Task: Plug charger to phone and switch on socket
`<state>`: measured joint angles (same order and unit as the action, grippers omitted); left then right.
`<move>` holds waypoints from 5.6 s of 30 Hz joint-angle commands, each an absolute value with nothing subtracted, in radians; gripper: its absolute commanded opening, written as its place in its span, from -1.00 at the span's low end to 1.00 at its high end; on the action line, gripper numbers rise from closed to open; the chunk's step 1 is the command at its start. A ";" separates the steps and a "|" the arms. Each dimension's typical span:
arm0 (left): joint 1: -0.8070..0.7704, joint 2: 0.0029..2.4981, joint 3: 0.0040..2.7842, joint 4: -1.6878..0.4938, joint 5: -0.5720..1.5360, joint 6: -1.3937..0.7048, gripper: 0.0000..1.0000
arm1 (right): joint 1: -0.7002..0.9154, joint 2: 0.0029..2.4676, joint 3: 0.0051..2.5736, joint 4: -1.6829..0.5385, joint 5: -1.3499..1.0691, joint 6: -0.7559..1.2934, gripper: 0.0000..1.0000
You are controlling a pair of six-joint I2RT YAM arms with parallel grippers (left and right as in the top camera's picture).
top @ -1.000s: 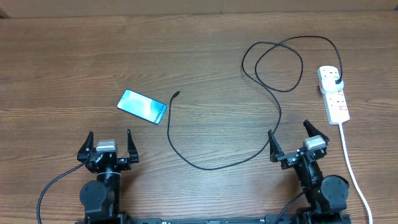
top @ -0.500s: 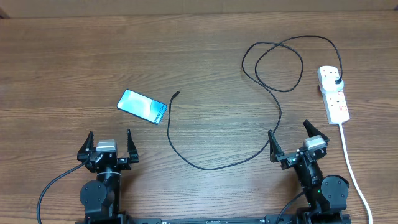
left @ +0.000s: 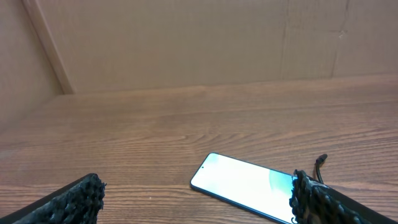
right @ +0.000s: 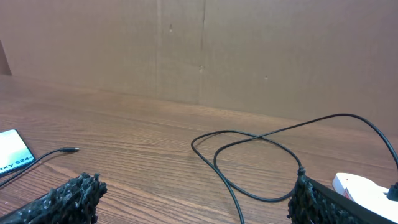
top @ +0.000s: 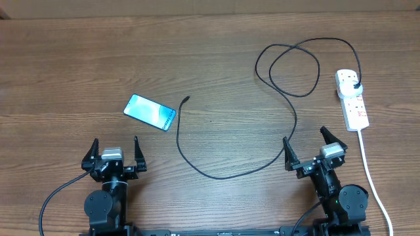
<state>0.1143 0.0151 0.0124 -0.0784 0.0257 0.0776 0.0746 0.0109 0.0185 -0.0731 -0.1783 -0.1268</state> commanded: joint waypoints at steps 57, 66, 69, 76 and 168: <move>0.089 1.435 1.497 -0.945 0.312 -0.195 0.99 | 0.081 0.003 0.008 -0.069 -0.173 -0.121 1.00; 0.071 1.595 1.521 -1.021 0.389 -0.192 1.00 | 0.081 0.003 0.008 -0.069 -0.173 -0.121 1.00; 0.067 1.649 1.521 -1.019 0.391 -0.273 0.65 | 0.081 0.003 0.008 -0.069 -0.173 -0.121 1.00; -0.029 1.777 1.521 -1.051 0.152 -0.629 0.84 | 0.081 0.003 0.008 -0.069 -0.173 -0.121 1.00; -0.144 2.181 1.502 -0.835 0.078 0.098 0.93 | 0.081 0.003 0.008 -0.069 -0.173 -0.121 1.00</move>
<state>-0.1184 2.1410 1.5322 -0.8177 0.0105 0.0345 0.0746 0.0109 0.0185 -0.0731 -0.1787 -0.1268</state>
